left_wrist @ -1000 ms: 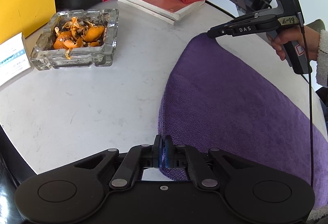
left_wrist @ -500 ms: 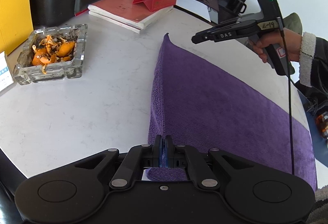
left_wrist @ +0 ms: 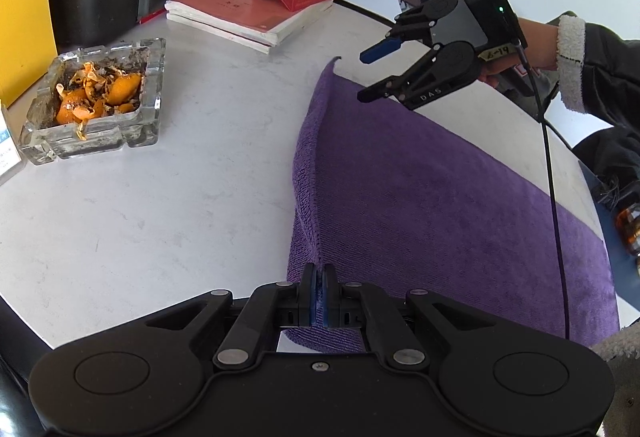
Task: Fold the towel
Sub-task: 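Hold the towel edge with the left gripper while the right gripper regrips further along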
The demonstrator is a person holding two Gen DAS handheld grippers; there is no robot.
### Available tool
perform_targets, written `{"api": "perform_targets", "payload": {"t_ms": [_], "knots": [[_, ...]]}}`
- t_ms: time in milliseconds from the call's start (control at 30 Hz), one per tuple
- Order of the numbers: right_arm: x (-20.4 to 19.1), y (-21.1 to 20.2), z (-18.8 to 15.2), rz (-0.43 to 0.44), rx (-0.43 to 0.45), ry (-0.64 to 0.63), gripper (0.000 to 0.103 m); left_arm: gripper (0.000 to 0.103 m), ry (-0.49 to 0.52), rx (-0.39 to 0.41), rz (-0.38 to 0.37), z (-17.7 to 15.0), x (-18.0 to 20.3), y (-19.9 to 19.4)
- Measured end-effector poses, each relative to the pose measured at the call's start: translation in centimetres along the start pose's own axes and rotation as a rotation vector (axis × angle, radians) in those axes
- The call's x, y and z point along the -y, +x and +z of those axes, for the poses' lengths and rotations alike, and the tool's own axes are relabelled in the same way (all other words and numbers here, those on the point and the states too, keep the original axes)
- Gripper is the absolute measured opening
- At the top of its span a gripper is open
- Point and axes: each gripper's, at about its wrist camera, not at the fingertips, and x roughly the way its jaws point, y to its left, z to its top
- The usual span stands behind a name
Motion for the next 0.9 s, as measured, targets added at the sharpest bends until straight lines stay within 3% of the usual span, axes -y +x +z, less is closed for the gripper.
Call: {"api": "perform_targets", "payload": {"t_ms": [133, 433, 667, 767, 900], "knots": [[-0.6, 1.1, 0.7, -0.023, 0.001, -0.048, 0.059, 0.000, -0.010, -0.004, 0.012, 0.1, -0.3, -0.1], [3.7, 2.9, 0.9, 0.127, 0.061, 0.185, 0.062, 0.000, -0.009, -0.018, 0.020, -0.1, -0.3, -0.3], [4.5, 3.8, 1.6, 0.167, 0.036, 0.067, 0.068, 0.000, 0.005, -0.028, 0.023, 0.0, -0.2, -0.2], [4.7, 4.1, 2.0, 0.206, 0.041, 0.052, 0.059, 0.000, -0.001, -0.033, 0.026, 0.0, -0.3, 0.0], [4.5, 4.2, 2.3, 0.231, 0.055, 0.019, 0.058, 0.000, 0.000, -0.040, 0.025, 0.0, -0.3, 0.0]]}}
